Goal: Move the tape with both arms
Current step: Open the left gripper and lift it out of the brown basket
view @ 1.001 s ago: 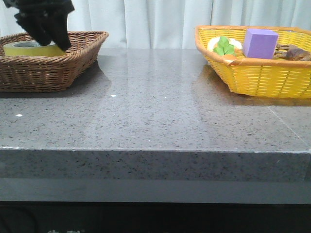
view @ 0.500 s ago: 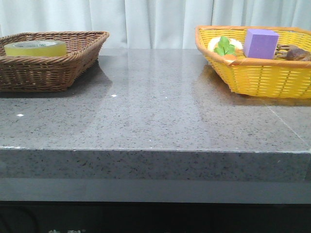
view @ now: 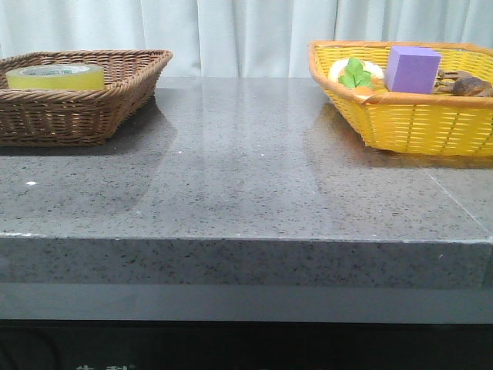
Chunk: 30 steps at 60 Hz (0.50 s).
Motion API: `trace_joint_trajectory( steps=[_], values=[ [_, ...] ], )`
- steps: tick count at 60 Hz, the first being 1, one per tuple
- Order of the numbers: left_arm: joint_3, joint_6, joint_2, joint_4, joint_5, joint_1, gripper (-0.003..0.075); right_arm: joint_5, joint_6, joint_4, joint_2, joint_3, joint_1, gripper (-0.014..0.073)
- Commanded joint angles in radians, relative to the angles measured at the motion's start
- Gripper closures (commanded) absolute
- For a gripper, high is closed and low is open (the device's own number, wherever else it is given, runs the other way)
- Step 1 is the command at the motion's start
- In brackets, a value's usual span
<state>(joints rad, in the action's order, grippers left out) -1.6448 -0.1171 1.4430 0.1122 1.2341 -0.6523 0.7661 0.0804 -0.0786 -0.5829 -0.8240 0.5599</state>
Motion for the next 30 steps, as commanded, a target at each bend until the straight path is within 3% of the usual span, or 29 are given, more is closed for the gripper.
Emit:
trace_joint_trajectory(
  steps=[1, 15, 30],
  values=[
    [0.082, 0.033, -0.116, -0.018, -0.101, -0.026, 0.042, -0.069, 0.007, -0.002, -0.001, -0.026, -0.004, 0.0118],
    [0.351, 0.061, -0.341, -0.028, -0.244, -0.029, 0.0419, -0.067, 0.007, -0.002, -0.001, -0.026, -0.004, 0.0118],
    [0.6, 0.068, -0.573, -0.028, -0.492, -0.029, 0.0419, -0.066, 0.007, -0.002, -0.001, -0.026, -0.004, 0.0118]
  ],
)
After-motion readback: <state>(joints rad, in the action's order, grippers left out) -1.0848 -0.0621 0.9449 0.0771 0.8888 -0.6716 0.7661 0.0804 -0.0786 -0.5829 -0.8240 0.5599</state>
